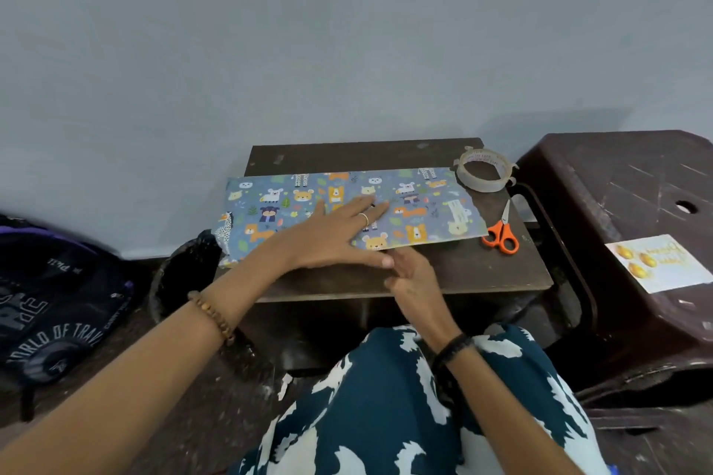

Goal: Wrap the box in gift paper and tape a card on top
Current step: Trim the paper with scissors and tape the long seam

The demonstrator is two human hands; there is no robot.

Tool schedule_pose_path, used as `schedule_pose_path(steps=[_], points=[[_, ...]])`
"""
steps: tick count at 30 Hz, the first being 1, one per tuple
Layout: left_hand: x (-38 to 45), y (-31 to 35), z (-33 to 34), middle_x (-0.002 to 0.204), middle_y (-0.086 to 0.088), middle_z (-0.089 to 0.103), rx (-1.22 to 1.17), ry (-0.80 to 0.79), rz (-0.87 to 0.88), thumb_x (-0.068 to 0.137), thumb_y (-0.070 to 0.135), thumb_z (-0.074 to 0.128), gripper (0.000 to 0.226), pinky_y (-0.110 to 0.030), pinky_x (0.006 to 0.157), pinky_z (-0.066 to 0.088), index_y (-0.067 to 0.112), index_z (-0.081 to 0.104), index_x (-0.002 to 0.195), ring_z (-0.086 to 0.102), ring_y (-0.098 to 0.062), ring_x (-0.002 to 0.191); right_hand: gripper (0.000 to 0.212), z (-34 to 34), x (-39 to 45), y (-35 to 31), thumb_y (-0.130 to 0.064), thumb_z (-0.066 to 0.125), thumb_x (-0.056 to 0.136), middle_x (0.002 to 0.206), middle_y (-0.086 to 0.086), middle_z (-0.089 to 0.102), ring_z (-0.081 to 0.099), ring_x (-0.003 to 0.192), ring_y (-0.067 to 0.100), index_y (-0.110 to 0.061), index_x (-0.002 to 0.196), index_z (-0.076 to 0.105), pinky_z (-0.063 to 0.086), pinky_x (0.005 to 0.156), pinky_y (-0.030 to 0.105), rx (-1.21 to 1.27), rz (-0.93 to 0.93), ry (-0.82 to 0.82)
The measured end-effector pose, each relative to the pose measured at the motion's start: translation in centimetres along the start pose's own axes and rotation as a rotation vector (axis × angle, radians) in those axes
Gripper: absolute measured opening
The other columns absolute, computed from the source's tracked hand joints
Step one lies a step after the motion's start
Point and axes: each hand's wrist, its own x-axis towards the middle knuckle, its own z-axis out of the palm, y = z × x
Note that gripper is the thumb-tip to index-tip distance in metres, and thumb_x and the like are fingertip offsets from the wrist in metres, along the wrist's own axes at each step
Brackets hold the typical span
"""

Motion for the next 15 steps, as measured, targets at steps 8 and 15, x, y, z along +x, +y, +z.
schedule_pose_path(steps=[8, 15], points=[[-0.8, 2.4, -2.2, 0.135, -0.007, 0.054, 0.091, 0.460, 0.039, 0.097, 0.011, 0.037, 0.046, -0.035, 0.097, 0.040, 0.021, 0.039, 0.142, 0.049, -0.024, 0.123, 0.047, 0.1, 2.7, 1.0, -0.001, 0.062, 0.080, 0.127, 0.003, 0.060, 0.056, 0.118, 0.019, -0.013, 0.126, 0.057, 0.034, 0.107, 0.031, -1.073, -0.646, -0.019], [-0.2, 1.7, -5.9, 0.112, -0.011, 0.066, 0.058, 0.462, 0.088, 0.082, 0.001, 0.034, 0.057, -0.034, 0.076, 0.047, 0.024, 0.052, 0.131, 0.062, -0.029, 0.091, 0.049, 0.5, 6.6, 1.1, -0.005, 0.072, 0.075, 0.122, 0.005, 0.064, 0.062, 0.109, 0.024, -0.014, 0.122, 0.061, 0.051, 0.091, 0.044, -1.209, -0.714, -0.006]])
